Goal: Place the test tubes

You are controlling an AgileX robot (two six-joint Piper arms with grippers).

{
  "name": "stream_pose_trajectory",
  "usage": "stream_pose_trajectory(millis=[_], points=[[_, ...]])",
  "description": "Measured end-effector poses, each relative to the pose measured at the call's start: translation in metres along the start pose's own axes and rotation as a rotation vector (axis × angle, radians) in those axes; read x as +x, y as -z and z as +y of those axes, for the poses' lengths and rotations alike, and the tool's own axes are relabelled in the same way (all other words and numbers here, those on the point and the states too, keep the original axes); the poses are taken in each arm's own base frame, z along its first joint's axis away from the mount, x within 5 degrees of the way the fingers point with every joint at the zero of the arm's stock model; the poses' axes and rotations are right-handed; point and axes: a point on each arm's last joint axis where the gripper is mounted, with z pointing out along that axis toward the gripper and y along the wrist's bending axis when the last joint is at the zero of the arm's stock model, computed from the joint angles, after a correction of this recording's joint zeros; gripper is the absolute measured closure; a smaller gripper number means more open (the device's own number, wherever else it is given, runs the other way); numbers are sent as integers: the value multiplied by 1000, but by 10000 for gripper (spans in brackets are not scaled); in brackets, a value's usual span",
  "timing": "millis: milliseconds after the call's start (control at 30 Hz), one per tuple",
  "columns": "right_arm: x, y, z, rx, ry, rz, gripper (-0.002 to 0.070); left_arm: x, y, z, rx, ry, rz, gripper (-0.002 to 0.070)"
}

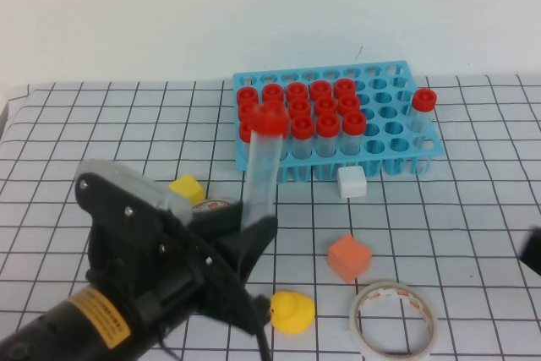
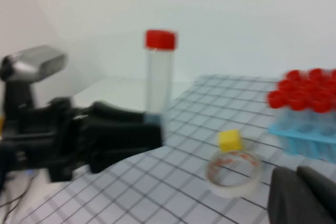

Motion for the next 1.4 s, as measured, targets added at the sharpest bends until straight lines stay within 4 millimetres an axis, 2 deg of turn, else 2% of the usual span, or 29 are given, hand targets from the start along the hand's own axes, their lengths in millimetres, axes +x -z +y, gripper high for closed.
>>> stream_pose_trajectory(millis=[133, 300, 400, 500, 600, 667, 767, 933, 1167, 1333, 1400], points=[[-23, -26, -6, -138, 32, 56, 678, -4, -10, 0, 12, 8, -119, 465], [-42, -62, -4, -289, 119, 101, 676, 3, -26, 1, 26, 35, -176, 465], [-53, -85, 0, -346, 206, 109, 642, 7, -33, 1, 49, 32, -213, 465], [-64, -103, 0, -349, 271, 102, 520, 8, -37, -1, 75, 11, -245, 465], [-76, -117, -4, -340, 277, 92, 301, 7, -38, -3, 100, -5, -271, 465], [-82, -123, -6, -341, 266, 87, 190, 6, -37, -5, 124, -24, -290, 465], [-91, -133, -7, -351, 271, 75, 112, 5, -37, -9, 159, -57, -298, 465], [-95, -150, 4, -412, 283, 77, 87, 5, -36, -12, 188, -81, -301, 465], [-88, -171, 14, -450, 277, 109, 97, 3, -35, -14, 210, -87, -329, 465], [-86, -173, 13, -434, 261, 119, 179, 3, -34, -15, 223, -94, -334, 465], [-85, -174, 13, -432, 255, 121, 253, 3, -34, -15, 224, -94, -334, 465]])
